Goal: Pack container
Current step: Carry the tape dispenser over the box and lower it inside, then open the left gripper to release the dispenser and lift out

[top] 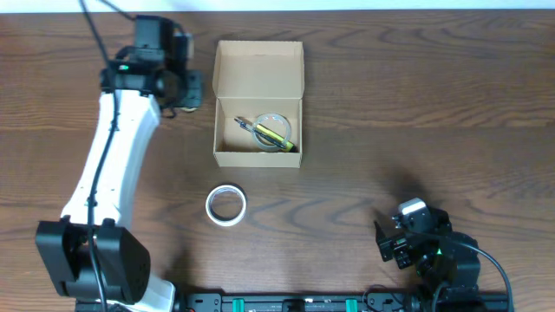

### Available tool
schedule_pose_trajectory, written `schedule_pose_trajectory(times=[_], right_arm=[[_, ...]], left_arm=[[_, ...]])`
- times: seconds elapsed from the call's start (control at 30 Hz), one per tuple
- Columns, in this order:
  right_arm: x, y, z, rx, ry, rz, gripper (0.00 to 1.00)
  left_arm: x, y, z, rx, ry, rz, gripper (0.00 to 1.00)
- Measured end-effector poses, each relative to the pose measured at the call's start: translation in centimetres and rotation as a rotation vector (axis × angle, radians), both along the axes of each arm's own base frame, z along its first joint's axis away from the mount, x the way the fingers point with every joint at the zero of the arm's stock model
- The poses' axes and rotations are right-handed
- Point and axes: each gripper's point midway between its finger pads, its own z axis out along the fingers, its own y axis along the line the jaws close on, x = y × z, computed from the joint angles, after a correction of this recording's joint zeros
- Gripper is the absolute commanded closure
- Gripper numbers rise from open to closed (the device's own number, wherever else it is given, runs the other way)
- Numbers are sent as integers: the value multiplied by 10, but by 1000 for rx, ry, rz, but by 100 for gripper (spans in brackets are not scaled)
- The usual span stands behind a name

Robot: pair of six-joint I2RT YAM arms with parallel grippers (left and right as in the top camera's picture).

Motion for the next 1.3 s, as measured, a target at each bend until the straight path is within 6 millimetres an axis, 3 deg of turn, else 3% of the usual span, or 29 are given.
schedule_pose_trajectory(times=[0.13,0.23,0.6,0.83,0.97,1.1,1.3], right_arm=[[0,0,0,0,0,0,1],[0,0,0,0,0,0,1],[0,0,0,0,0,0,1],[0,0,0,0,0,0,1],[0,0,0,0,0,0,1],[0,0,0,0,0,0,1],[0,0,0,0,0,0,1]], left_arm=[[7,-36,12,-8,-34,-76,71],[11,-58,9,-26,-21,-116,71],[-10,-103,-58,-77,228,-120,71],[-22,-116,-96,-78,355,-127,70],[-39,-113,-100,-57,424,-137,70],[-41,-112,-100,-52,428,-144,70],[-55,-105,-119,-25,479,-141,70]])
